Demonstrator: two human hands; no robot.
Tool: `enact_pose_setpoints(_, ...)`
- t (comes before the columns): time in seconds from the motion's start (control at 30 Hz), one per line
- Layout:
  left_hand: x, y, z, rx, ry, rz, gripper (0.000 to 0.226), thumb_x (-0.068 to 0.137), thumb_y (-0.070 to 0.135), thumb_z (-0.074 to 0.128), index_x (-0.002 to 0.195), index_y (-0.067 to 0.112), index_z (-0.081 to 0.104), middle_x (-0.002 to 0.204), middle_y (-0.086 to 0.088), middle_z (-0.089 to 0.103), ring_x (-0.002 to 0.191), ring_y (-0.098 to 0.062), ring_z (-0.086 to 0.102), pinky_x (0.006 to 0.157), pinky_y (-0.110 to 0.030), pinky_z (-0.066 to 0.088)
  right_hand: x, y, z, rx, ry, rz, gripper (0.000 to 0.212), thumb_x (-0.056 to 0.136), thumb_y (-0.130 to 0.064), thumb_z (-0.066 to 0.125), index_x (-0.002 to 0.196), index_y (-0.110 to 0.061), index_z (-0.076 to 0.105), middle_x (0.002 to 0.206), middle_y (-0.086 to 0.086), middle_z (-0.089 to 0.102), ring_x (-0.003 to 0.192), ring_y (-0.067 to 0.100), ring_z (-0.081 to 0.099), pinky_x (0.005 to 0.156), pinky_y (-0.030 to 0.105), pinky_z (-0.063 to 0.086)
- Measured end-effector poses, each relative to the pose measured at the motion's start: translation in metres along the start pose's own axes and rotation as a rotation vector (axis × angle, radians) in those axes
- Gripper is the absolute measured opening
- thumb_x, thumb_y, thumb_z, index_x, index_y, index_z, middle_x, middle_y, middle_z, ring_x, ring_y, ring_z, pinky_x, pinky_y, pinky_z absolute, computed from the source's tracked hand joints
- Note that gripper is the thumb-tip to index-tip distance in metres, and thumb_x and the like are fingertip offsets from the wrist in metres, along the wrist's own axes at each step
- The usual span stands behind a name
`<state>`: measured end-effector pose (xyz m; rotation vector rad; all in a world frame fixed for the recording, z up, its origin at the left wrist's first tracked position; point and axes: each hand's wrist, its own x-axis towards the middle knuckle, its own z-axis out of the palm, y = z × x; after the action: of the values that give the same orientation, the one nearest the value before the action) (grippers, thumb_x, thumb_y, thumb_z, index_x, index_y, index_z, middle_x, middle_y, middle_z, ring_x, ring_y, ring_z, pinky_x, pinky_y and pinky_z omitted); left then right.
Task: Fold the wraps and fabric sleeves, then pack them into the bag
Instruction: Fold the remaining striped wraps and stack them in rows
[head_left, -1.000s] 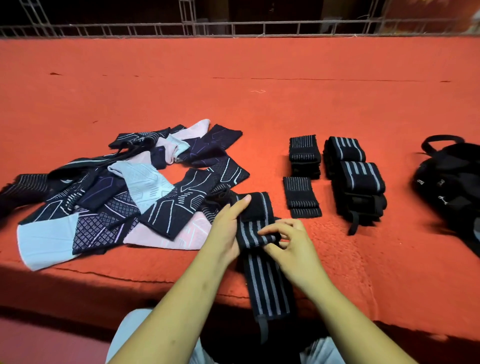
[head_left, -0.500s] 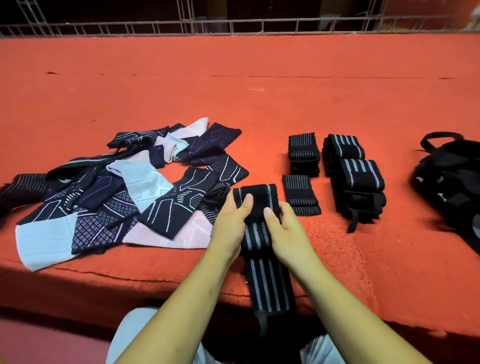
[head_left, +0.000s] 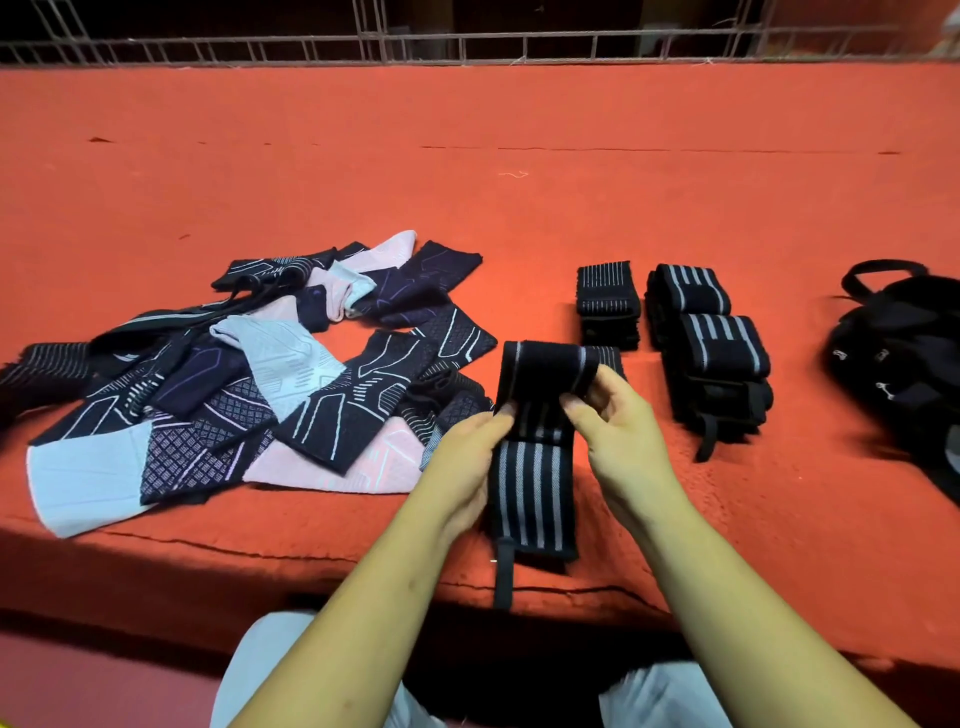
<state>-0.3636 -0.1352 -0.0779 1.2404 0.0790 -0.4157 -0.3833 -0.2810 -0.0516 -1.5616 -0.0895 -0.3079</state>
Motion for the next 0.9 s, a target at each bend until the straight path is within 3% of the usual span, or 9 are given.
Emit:
enact_pose_setpoints(0.1, -0.003, 0.003, 0.004, -0.131, 0.019, -0.058, 0.026, 0.099, 0.021, 0.054, 0.100, 0.000, 0.071, 0.098, -0.020, 0.071, 0.088, -0.028, 0.068, 0.091, -0.046, 0.052, -0.005, 0.002, -0.005, -0.010, -0.040, 0.023, 0.031, 0.092, 0.008, 0.058, 0.105, -0.019, 0.067, 0.101, -0.008, 0.074, 0.100, 0.005, 0.065, 0.091, 0.022, 0.048)
enact_pose_setpoints(0.2, -0.002, 0.005, 0.004, -0.292, 0.014, -0.092, 0.026, 0.095, 0.010, 0.049, 0.086, 0.004, 0.073, 0.081, -0.011, 0.071, 0.073, -0.021, 0.070, 0.078, -0.037, 0.055, -0.012, 0.001, -0.006, 0.030, -0.119, 0.124, 0.036, 0.088, 0.013, 0.057, 0.101, -0.018, 0.069, 0.093, -0.008, 0.074, 0.086, 0.004, 0.064, 0.078, 0.018, 0.050)
enact_pose_setpoints(0.3, -0.003, 0.011, 0.001, -0.351, 0.059, -0.099, 0.038, 0.098, 0.026, 0.042, 0.104, 0.001, 0.070, 0.098, -0.020, 0.073, 0.089, -0.031, 0.071, 0.091, -0.043, 0.054, -0.016, 0.006, -0.007, -0.017, -0.122, 0.191, 0.040, 0.086, 0.012, 0.058, 0.094, -0.024, 0.074, 0.089, 0.008, 0.073, 0.077, 0.008, 0.060, 0.067, 0.022, 0.048)
enact_pose_setpoints(0.37, -0.001, 0.010, -0.001, -0.342, 0.080, -0.115, 0.051, 0.101, 0.039, 0.041, 0.119, -0.003, 0.064, 0.116, -0.027, 0.068, 0.107, -0.040, 0.065, 0.101, -0.049, 0.049, -0.017, 0.008, -0.007, -0.011, -0.117, 0.222, 0.048, 0.083, 0.017, 0.053, 0.089, -0.024, 0.076, 0.091, 0.000, 0.074, 0.069, 0.005, 0.061, 0.064, 0.019, 0.047)
enact_pose_setpoints(0.47, 0.001, 0.008, 0.002, -0.290, 0.135, -0.046, 0.035, 0.101, 0.023, 0.048, 0.117, -0.004, 0.063, 0.113, -0.026, 0.068, 0.101, -0.036, 0.066, 0.098, -0.050, 0.051, -0.018, 0.009, -0.005, 0.183, -0.061, 0.365, 0.051, 0.077, 0.020, 0.039, 0.091, -0.013, 0.075, 0.085, 0.000, 0.072, 0.068, 0.014, 0.057, 0.063, 0.025, 0.046)
enact_pose_setpoints(0.57, 0.009, 0.000, 0.003, -0.205, 0.198, 0.105, 0.027, 0.098, 0.004, 0.048, 0.120, -0.007, 0.058, 0.110, -0.024, 0.067, 0.099, -0.034, 0.064, 0.103, -0.053, 0.046, -0.019, 0.008, 0.005, 0.333, 0.043, 0.478, 0.026, 0.094, 0.001, 0.039, 0.106, -0.011, 0.059, 0.081, 0.005, 0.062, 0.068, 0.017, 0.052, 0.060, 0.035, 0.053)
enact_pose_setpoints(0.63, 0.013, -0.005, 0.006, -0.133, 0.241, 0.180, 0.027, 0.098, 0.001, 0.047, 0.123, -0.006, 0.056, 0.113, -0.024, 0.065, 0.100, -0.031, 0.062, 0.101, -0.052, 0.046, -0.024, 0.011, 0.014, 0.210, 0.026, 0.488, 0.016, 0.103, -0.018, 0.045, 0.118, -0.016, 0.049, 0.098, 0.009, 0.064, 0.077, 0.020, 0.063, 0.060, 0.040, 0.058)
enact_pose_setpoints(0.7, 0.017, -0.008, 0.010, -0.054, 0.270, 0.241, 0.024, 0.099, 0.001, 0.048, 0.121, -0.001, 0.056, 0.114, -0.024, 0.065, 0.100, -0.029, 0.061, 0.101, -0.053, 0.046, -0.030, 0.018, 0.020, 0.029, -0.036, 0.433, 0.022, 0.104, -0.025, 0.044, 0.123, -0.013, 0.045, 0.091, 0.011, 0.064, 0.064, 0.019, 0.062, 0.052, 0.035, 0.054)
enact_pose_setpoints(0.9, 0.028, -0.017, 0.022, 0.063, 0.233, 0.326, 0.024, 0.098, 0.012, 0.055, 0.122, 0.008, 0.054, 0.115, -0.011, 0.067, 0.104, -0.020, 0.063, 0.098, -0.039, 0.048, -0.028, 0.027, 0.003, -0.041, 0.122, 0.290, 0.011, 0.098, -0.012, 0.058, 0.106, -0.010, 0.050, 0.083, 0.007, 0.067, 0.041, 0.010, 0.049, 0.038, 0.023, 0.038)
